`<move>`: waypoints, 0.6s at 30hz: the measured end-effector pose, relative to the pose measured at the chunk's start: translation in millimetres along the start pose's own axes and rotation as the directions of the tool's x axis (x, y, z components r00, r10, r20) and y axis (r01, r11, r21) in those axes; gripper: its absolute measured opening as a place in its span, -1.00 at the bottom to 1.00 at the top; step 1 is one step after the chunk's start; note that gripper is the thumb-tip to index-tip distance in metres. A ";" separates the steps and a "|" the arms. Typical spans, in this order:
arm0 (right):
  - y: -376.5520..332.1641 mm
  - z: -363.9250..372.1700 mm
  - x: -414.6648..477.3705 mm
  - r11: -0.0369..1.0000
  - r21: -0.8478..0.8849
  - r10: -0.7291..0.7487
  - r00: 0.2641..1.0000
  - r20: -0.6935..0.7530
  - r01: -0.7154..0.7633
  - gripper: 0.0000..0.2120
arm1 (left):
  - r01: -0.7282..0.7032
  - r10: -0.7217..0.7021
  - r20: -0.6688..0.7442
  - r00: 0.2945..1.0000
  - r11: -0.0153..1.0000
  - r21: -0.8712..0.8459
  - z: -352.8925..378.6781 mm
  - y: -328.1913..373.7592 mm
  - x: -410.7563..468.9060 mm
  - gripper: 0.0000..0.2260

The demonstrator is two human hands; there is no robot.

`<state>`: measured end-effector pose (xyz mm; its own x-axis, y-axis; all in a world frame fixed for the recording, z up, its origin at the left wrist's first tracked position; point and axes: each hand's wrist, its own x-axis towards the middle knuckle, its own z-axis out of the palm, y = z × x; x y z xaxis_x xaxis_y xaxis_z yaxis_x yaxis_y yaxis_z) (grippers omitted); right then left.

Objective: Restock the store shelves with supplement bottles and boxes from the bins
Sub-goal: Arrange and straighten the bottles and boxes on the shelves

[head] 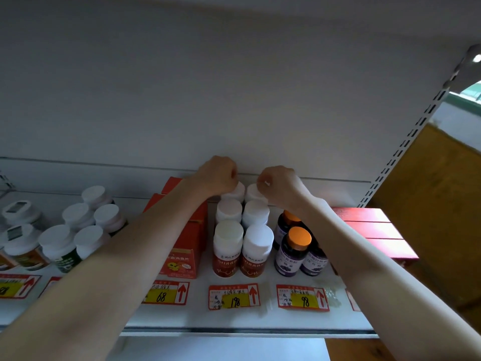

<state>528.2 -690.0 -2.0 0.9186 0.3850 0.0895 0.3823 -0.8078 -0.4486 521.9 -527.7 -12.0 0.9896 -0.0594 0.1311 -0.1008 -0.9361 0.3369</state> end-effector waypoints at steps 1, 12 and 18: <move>-3.1 -1.6 -3.3 0.999 0.016 -0.038 0.999 -0.026 0.038 -0.82 | 0.004 -0.004 -0.057 0.998 1.000 -0.001 -1.8 -1.6 -2.4 -0.81; -83.9 24.5 -52.6 0.907 0.065 -0.420 0.906 0.048 0.417 -0.83 | -0.023 0.047 -0.331 0.943 0.997 0.076 -48.3 -66.1 -91.0 -0.58; -105.1 39.0 -72.6 0.944 0.017 -0.327 0.921 0.214 0.331 -0.76 | -0.067 0.081 -0.191 0.978 0.995 0.078 -49.7 -94.5 -147.2 -0.38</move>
<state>417.4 -615.7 3.9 0.6994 0.7137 0.0389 0.6629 -0.6274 -0.4085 380.7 -413.3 -16.8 0.9404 -0.0675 0.3333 -0.1585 -0.9541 0.2541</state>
